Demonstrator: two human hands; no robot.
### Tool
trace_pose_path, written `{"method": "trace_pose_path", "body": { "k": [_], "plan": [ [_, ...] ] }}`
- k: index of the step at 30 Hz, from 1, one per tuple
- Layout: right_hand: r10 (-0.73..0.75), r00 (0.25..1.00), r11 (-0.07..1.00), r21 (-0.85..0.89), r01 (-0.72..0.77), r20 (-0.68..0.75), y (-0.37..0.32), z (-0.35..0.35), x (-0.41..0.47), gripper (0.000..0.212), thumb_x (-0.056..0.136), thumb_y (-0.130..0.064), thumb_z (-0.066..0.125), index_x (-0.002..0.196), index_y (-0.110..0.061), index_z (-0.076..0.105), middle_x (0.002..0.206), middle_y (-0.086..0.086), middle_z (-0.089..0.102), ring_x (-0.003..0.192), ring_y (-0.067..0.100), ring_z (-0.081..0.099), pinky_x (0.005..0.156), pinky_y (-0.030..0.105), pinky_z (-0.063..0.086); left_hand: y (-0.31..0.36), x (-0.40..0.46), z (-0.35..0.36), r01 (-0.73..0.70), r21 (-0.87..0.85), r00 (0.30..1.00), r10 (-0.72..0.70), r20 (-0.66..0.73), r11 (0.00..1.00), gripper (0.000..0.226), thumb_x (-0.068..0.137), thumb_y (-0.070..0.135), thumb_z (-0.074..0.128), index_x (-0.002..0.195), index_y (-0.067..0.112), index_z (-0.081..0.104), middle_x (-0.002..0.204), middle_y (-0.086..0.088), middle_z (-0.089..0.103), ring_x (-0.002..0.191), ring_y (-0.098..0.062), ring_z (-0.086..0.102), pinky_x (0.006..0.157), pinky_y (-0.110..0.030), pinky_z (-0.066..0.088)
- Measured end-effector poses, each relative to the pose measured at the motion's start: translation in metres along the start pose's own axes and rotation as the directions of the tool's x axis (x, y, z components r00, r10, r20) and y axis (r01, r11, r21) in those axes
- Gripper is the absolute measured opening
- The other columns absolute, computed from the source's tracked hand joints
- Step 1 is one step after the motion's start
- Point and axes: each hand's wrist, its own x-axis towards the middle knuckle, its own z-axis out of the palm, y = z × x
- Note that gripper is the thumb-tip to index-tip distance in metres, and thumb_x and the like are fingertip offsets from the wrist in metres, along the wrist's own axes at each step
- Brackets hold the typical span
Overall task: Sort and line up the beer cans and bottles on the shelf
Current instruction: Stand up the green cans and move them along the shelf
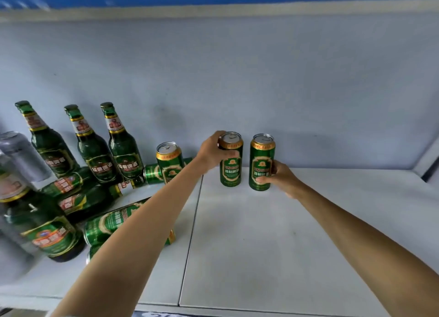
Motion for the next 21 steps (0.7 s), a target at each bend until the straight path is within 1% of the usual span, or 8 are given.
{"method": "trace_pose_path", "body": {
  "k": [3, 8, 10, 12, 14, 16, 18, 21],
  "plan": [
    [0.004, 1.0, 1.0, -0.013, -0.003, 0.011, 0.001, -0.005, 0.004, 0.049, 0.069, 0.006, 0.077, 0.111, -0.012, 0.06, 0.105, 0.007, 0.07, 0.097, 0.02, 0.066, 0.088, 0.035, 0.049, -0.004, 0.004, 0.006, 0.001, 0.001, 1.0, -0.001, 0.025, 1.0, 0.068, 0.071, 0.007, 0.081, 0.131, 0.013, 0.05, 0.125, -0.009, 0.061, 0.115, -0.026, 0.057, 0.088, -0.031, 0.048],
    [0.013, 0.998, 0.999, -0.038, -0.011, 0.062, 0.0, -0.011, 0.009, 0.052, 0.071, 0.007, 0.075, 0.116, -0.014, 0.057, 0.112, 0.009, 0.067, 0.104, 0.021, 0.064, 0.096, 0.04, 0.047, -0.006, 0.01, 0.004, 0.04, -0.053, 0.997, -0.037, 0.061, 0.998, 0.067, 0.071, 0.002, 0.079, 0.13, 0.011, 0.049, 0.126, -0.011, 0.061, 0.117, -0.029, 0.056, 0.099, -0.046, 0.049],
    [0.017, 0.997, 0.999, -0.043, -0.013, 0.074, 0.0, -0.012, 0.01, 0.051, 0.072, 0.006, 0.075, 0.114, -0.017, 0.056, 0.111, 0.005, 0.068, 0.104, 0.02, 0.063, 0.097, 0.039, 0.047, -0.004, 0.01, 0.004, 0.053, -0.063, 0.995, -0.048, 0.09, 0.997, 0.066, 0.072, 0.0, 0.077, 0.131, 0.01, 0.048, 0.126, -0.013, 0.06, 0.116, -0.028, 0.056, 0.098, -0.043, 0.049],
    [0.022, 0.996, 0.998, -0.054, -0.017, 0.086, -0.001, -0.012, 0.009, 0.051, 0.073, 0.003, 0.076, 0.115, -0.017, 0.055, 0.11, 0.003, 0.067, 0.107, 0.02, 0.063, 0.098, 0.039, 0.047, -0.001, 0.01, 0.004, 0.077, -0.077, 0.99, -0.067, 0.121, 0.994, 0.068, 0.073, -0.002, 0.076, 0.132, 0.008, 0.046, 0.127, -0.014, 0.059, 0.118, -0.029, 0.055, 0.097, -0.04, 0.048],
    [0.035, 0.996, 0.996, -0.086, -0.028, 0.08, -0.001, -0.011, 0.005, 0.064, 0.066, -0.011, 0.084, 0.122, -0.015, 0.053, 0.116, 0.004, 0.066, 0.114, 0.023, 0.061, 0.1, 0.041, 0.047, 0.0, 0.008, 0.002, 0.107, -0.059, 0.984, -0.098, 0.146, 0.992, 0.075, 0.073, -0.001, 0.077, 0.138, 0.009, 0.04, 0.132, -0.014, 0.056, 0.125, -0.031, 0.051, 0.102, -0.044, 0.045],
    [0.008, 1.0, 0.991, -0.135, -0.005, 0.022, -0.005, -0.012, -0.001, 0.082, 0.06, -0.021, 0.087, 0.131, -0.015, 0.047, 0.127, 0.0, 0.06, 0.122, 0.021, 0.054, 0.099, 0.037, 0.044, 0.004, 0.005, -0.002, 0.131, 0.006, 0.98, -0.13, 0.152, 0.991, 0.094, 0.073, 0.008, 0.079, 0.149, 0.013, 0.023, 0.146, -0.013, 0.044, 0.134, -0.032, 0.043, 0.109, -0.048, 0.038],
    [-0.096, 0.988, 0.98, -0.186, 0.072, -0.122, -0.017, -0.013, -0.009, 0.088, 0.068, -0.015, 0.084, 0.142, -0.016, 0.037, 0.14, -0.004, 0.047, 0.131, 0.016, 0.042, 0.103, 0.033, 0.036, 0.013, -0.002, -0.013, 0.089, 0.094, 0.987, -0.1, 0.122, 0.992, 0.103, 0.075, 0.022, 0.079, 0.152, 0.017, 0.012, 0.153, -0.012, 0.034, 0.139, -0.03, 0.037, 0.111, -0.048, 0.036],
    [-0.311, 0.899, 0.93, -0.296, 0.22, -0.308, -0.049, -0.021, -0.024, 0.087, 0.074, -0.019, 0.08, 0.147, -0.018, 0.032, 0.152, -0.002, 0.036, 0.138, 0.017, 0.033, 0.113, 0.038, 0.03, 0.04, -0.016, -0.043, -0.023, 0.093, 0.998, 0.018, 0.054, 0.995, 0.081, 0.081, 0.032, 0.073, 0.147, 0.019, 0.03, 0.144, -0.009, 0.048, 0.127, -0.025, 0.051, 0.107, -0.04, 0.042]
  ]
}}
